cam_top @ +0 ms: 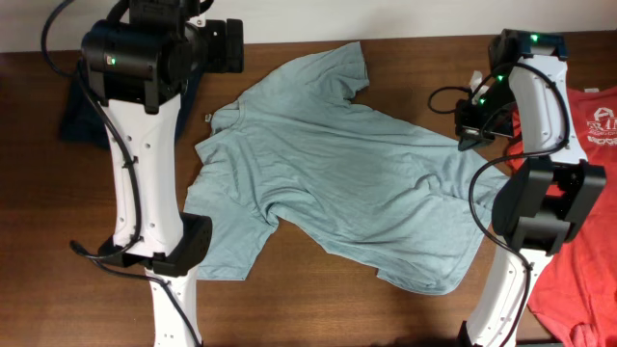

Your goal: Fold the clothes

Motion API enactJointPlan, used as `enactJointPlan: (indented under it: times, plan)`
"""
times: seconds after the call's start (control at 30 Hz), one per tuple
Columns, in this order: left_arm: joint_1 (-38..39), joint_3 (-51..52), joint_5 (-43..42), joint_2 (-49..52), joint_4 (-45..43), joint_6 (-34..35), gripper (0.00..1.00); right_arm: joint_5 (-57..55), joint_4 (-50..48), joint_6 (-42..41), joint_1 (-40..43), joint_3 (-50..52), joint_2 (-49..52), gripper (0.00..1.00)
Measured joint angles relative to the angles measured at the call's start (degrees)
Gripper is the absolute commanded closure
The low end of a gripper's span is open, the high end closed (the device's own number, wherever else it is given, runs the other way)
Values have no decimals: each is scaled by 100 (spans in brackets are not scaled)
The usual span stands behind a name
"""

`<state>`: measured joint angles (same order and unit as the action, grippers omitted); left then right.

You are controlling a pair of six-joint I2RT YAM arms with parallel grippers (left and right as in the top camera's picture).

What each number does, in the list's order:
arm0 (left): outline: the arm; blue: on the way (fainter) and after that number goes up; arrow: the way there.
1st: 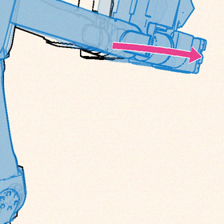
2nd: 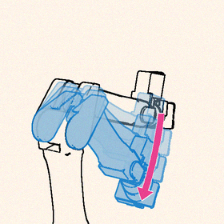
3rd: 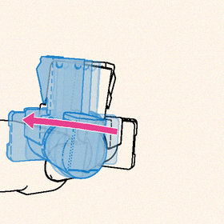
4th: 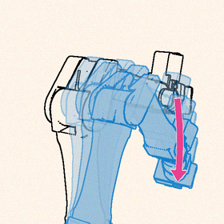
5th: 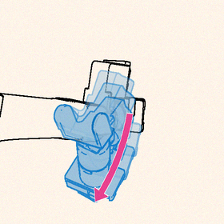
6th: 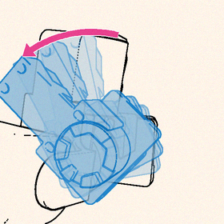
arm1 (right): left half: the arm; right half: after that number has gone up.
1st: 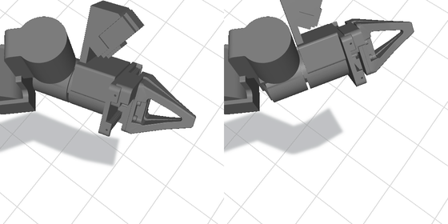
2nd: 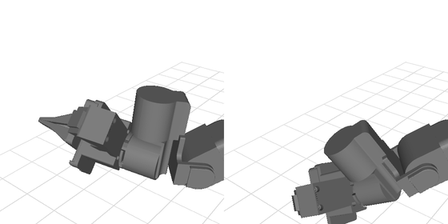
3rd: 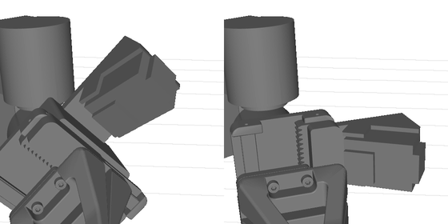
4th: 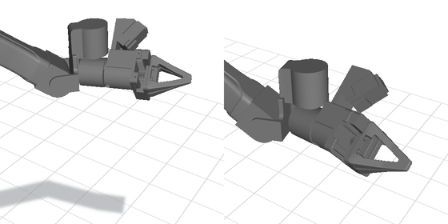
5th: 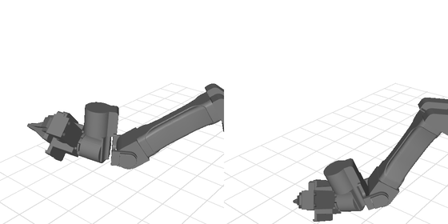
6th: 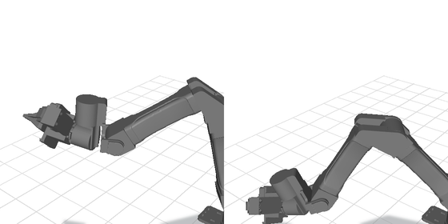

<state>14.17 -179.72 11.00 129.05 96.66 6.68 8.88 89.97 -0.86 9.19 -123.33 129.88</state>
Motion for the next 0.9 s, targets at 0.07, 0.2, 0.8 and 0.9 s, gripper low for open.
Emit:
enactJointPlan:
  times: [0.07,0.2,0.8,0.9]
  plan:
    - [0,0,0,0,-2,0,1,0,-144,-4,-13,4,46,96]
    - [0,0,0,0,0,0,1,-96,-590,-118,7,13,149,96]
    - [0,0,0,0,-2,0,1,-304,-251,-374,975,723,166,96]
    - [0,0,0,0,-2,0,1,-304,-636,-463,951,1213,166,96]
